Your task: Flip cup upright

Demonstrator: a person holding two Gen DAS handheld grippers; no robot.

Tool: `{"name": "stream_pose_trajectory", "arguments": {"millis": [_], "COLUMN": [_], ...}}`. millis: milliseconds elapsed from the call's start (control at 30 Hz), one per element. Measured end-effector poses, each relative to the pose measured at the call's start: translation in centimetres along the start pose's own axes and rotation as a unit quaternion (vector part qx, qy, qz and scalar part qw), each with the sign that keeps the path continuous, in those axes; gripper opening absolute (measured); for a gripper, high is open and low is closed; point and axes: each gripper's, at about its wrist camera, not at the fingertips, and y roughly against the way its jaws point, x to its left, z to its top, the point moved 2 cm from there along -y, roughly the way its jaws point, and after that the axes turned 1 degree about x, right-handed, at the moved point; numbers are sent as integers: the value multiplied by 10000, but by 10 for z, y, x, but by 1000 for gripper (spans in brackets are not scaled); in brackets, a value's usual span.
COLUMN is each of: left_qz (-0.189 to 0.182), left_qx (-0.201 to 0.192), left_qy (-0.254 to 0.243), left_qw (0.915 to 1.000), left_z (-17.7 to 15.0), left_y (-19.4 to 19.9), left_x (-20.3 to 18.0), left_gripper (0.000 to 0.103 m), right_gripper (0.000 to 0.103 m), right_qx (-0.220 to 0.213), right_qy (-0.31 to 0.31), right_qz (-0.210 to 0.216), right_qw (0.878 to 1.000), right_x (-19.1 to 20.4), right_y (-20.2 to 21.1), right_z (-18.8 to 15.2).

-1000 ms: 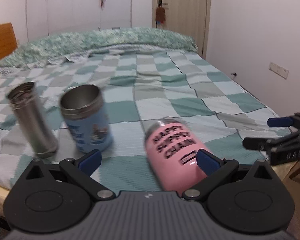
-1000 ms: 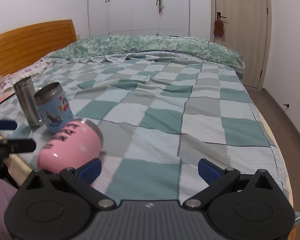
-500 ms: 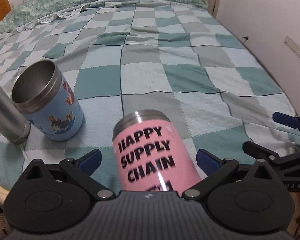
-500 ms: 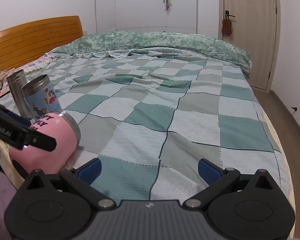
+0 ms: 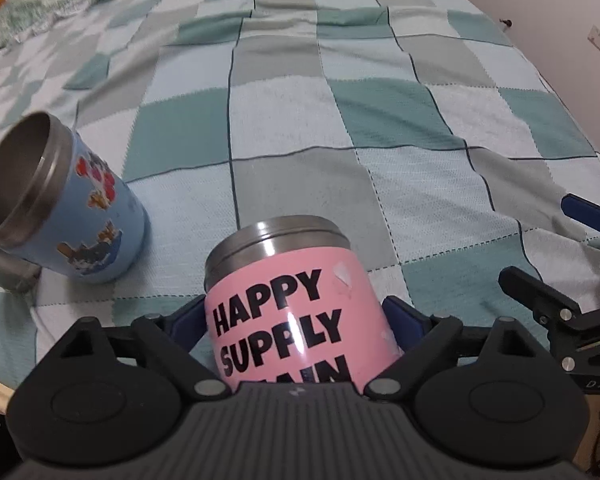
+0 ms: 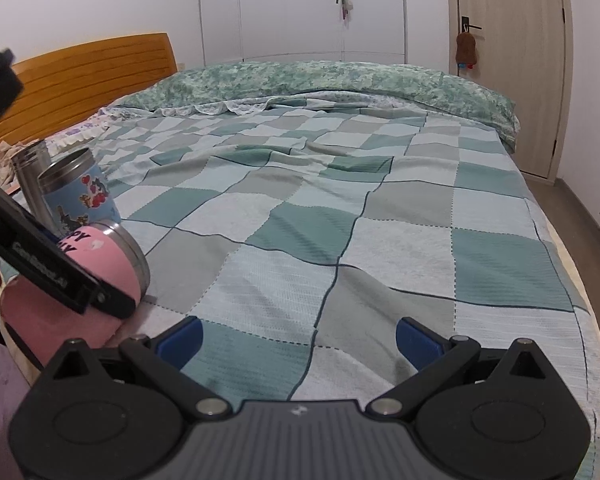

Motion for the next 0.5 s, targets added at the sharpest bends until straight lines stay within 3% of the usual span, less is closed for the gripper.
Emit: {"name": "stream_pose_trajectory", "arguments": {"millis": [300, 500], "left_qz": [-199, -412], "left_qx": [-179, -605], "left_qy": [45, -9], "left_qw": [9996, 9973], "left_z": [-5, -13], "left_y": [7, 26], "left_x": [6, 11], "left_gripper": [92, 90], "right_gripper": [103, 103], "right_qx": [-60, -189], "right_qy": [-13, -73], "right_qz": [-21, -36], "right_qw": [10000, 9998], "right_x": [5, 11], "right_y": [7, 21], "right_z": [1, 1]}}
